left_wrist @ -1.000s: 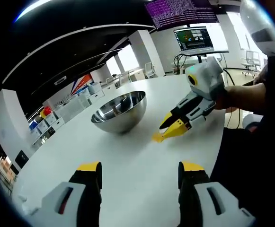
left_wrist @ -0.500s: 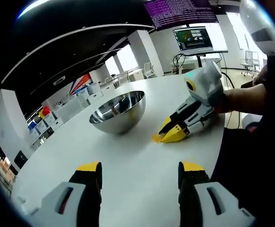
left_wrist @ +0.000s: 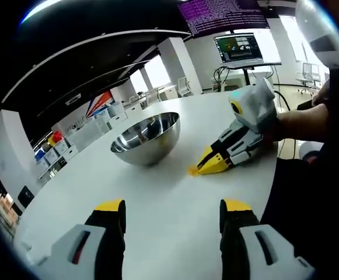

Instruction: Pick up the QQ candy scattered on the table and place it into the stainless steel bowl on the table

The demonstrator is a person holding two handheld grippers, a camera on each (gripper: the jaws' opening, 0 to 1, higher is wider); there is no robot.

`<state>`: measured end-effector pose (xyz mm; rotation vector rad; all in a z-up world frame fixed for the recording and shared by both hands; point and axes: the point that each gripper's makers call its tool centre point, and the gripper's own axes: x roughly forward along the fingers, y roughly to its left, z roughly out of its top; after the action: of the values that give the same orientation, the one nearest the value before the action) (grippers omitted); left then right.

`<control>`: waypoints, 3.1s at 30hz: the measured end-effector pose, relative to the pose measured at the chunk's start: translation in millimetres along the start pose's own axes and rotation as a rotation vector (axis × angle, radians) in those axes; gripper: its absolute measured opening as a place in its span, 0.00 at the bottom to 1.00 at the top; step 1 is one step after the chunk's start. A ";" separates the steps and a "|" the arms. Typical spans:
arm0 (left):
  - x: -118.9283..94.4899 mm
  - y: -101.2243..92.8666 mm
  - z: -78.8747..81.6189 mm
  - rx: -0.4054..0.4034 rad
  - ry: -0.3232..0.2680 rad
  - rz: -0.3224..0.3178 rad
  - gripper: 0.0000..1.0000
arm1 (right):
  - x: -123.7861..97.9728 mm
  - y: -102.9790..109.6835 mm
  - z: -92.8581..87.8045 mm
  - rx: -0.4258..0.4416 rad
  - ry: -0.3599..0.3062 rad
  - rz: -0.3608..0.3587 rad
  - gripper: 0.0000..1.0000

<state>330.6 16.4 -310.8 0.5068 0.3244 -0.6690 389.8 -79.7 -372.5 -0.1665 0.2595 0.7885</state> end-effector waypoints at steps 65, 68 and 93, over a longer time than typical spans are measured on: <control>-5.9 5.5 0.9 0.003 0.001 0.019 0.65 | 12.2 -139.1 151.8 -0.032 -0.273 -0.224 0.21; -6.6 5.5 1.2 0.006 0.001 0.021 0.65 | 5.0 -137.0 158.2 -0.020 -0.299 -0.226 0.20; -4.5 2.4 6.0 0.012 -0.003 0.016 0.65 | -101.0 -26.4 253.8 -0.277 -0.586 -0.101 0.19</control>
<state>329.7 17.0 -303.0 0.5197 0.3129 -0.6563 383.1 -104.6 -99.3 -0.2000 -0.4113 0.7375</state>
